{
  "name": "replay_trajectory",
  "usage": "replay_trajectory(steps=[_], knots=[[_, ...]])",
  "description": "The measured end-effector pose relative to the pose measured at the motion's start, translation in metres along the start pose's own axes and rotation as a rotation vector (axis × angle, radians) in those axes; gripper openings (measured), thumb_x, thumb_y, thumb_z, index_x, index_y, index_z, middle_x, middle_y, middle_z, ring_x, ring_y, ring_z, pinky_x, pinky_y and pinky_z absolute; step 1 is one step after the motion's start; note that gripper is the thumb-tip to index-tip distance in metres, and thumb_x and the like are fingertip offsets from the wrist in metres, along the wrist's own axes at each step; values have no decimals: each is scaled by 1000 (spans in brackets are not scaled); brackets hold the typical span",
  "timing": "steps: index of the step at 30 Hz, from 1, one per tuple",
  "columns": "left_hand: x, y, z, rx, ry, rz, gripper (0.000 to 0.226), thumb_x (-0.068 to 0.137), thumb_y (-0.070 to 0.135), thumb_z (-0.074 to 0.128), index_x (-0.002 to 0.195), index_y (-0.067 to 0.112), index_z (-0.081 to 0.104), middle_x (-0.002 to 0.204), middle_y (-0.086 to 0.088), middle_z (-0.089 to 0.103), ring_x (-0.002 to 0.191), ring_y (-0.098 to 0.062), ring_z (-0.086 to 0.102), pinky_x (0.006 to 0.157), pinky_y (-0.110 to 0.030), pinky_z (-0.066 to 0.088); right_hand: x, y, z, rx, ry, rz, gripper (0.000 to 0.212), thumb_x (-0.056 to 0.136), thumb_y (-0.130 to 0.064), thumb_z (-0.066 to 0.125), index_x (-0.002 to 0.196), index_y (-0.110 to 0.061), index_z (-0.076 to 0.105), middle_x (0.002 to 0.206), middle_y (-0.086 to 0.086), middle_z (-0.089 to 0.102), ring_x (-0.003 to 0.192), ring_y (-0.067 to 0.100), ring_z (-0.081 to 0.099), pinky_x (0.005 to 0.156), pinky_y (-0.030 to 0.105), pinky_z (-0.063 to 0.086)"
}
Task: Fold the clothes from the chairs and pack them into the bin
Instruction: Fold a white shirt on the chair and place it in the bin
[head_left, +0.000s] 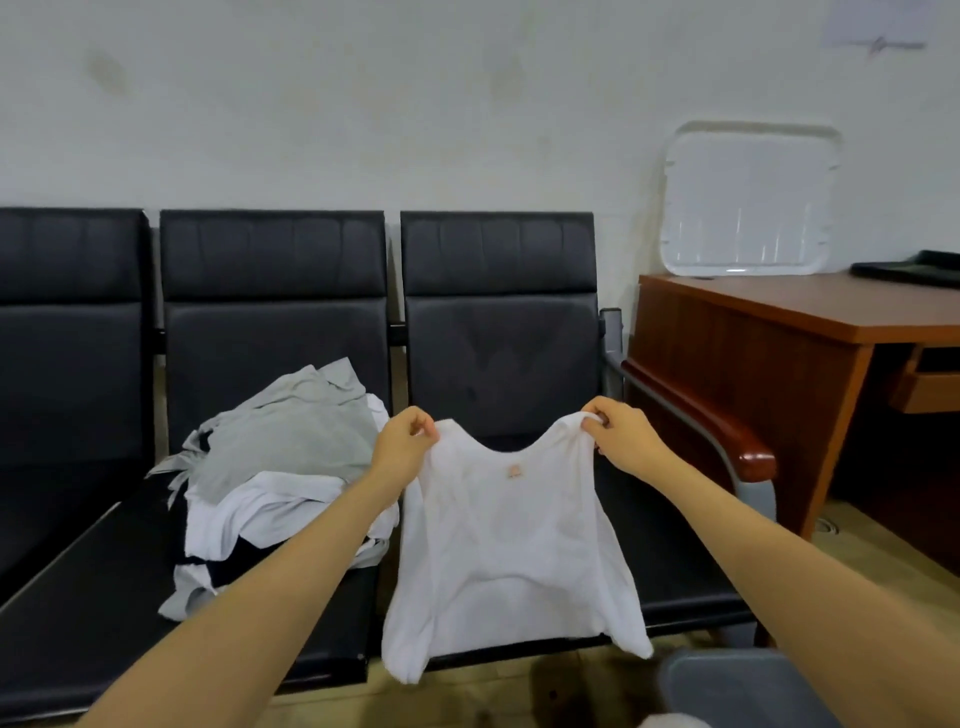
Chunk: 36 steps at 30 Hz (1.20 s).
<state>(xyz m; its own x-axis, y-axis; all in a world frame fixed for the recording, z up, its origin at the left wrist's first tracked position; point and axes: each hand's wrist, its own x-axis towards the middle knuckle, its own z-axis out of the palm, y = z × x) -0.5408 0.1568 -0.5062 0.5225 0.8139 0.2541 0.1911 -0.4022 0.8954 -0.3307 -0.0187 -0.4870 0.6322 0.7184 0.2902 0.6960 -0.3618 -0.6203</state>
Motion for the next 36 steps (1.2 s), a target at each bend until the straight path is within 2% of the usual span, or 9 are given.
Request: replay_trajectory(steps=[3,6,13,15,22,25,28,32,36], knots=[[58,-7,18,1,46,22,29,95,1,46,82,11,69,93,4,62,84,-10,53,77,-20,41,62,8,13,32,27,18,13,101,-22,45,97,-16,56,91,3,60,78,16,59,68,24,47],[126,-35,47,44,95,-8,31,97,0,42,102,8,72,117,-3,61,105,-20,56,93,-27,44,129,27,46,28,2,39,13,101,-22,45,94,-16,55,90,4,60,82,22,60,75,31,50],[199,-172,134,361,-105,-147,32,94,-7,41,122,-3,54,124,-11,49,110,-25,51,77,-7,37,207,115,175,-119,-184,212,14,97,-13,44,99,-10,57,101,11,61,92,29,59,77,36,48],[207,-196,147,459,-148,-123,34,93,-10,39,123,-4,54,131,-14,47,117,-28,49,88,-14,37,213,136,201,-159,-186,244,17,98,-16,43,105,-12,58,105,11,61,95,30,58,73,33,43],[189,-202,161,881,-148,113,37,94,-2,42,130,4,50,155,-17,16,140,-32,17,111,-32,19,205,160,228,-179,-44,206,37,94,-22,58,127,-9,47,127,12,48,114,30,49,85,39,44],[143,-174,161,890,-231,178,38,101,19,39,138,10,44,151,-9,27,134,-27,30,109,-30,23,180,147,213,-261,58,77,34,97,-22,51,129,-10,46,129,10,46,118,27,42,92,35,40],[80,-147,159,962,-395,213,46,103,39,30,135,11,47,142,-6,40,124,-26,41,107,-32,27,137,133,201,-356,-49,50,35,100,-26,42,133,-13,43,136,7,41,126,25,36,99,35,36],[22,-134,168,1045,-639,31,68,100,55,18,153,13,10,161,-10,2,147,-26,3,120,-41,-1,77,134,195,-474,-270,73,48,102,-39,31,147,-21,27,153,6,24,141,27,20,113,40,21],[5,-137,190,993,-634,-41,85,85,69,-5,152,16,-13,158,-8,-23,145,-26,-22,116,-48,-16,55,160,175,-521,-455,110,57,101,-50,17,153,-30,5,161,-3,4,148,24,2,120,42,4]])
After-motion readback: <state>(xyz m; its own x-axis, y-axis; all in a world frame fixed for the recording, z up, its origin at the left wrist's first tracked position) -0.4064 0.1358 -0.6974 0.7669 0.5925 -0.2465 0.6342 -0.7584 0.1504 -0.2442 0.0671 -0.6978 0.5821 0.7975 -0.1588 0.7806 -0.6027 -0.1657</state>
